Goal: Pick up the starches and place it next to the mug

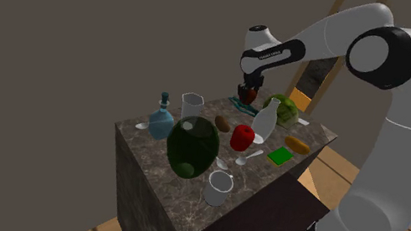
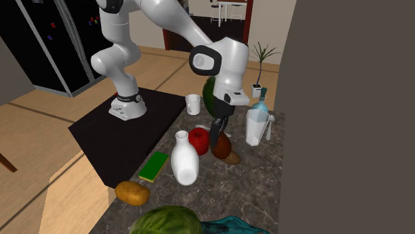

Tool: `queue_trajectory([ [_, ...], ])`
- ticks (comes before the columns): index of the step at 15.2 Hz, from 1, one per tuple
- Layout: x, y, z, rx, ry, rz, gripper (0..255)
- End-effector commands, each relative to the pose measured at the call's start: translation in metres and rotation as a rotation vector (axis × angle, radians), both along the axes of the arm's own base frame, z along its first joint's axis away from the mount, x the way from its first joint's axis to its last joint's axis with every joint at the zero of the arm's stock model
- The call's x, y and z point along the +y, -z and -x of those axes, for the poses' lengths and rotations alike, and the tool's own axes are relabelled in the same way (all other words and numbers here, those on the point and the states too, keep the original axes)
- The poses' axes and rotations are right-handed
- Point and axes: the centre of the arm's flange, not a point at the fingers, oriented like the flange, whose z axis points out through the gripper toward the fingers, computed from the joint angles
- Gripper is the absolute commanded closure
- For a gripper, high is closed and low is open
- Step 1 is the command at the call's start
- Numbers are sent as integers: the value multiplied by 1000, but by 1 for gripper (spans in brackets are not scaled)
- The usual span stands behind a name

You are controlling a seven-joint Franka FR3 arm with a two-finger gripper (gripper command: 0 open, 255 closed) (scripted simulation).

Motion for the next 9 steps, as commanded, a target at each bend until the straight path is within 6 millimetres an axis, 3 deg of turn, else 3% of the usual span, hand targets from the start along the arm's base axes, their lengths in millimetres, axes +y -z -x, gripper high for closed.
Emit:
queue_trajectory([
  [1, 22, 1, 7, 0, 1, 0, 255],
  [9, 123, 1, 38, 0, 1, 0, 255],
])
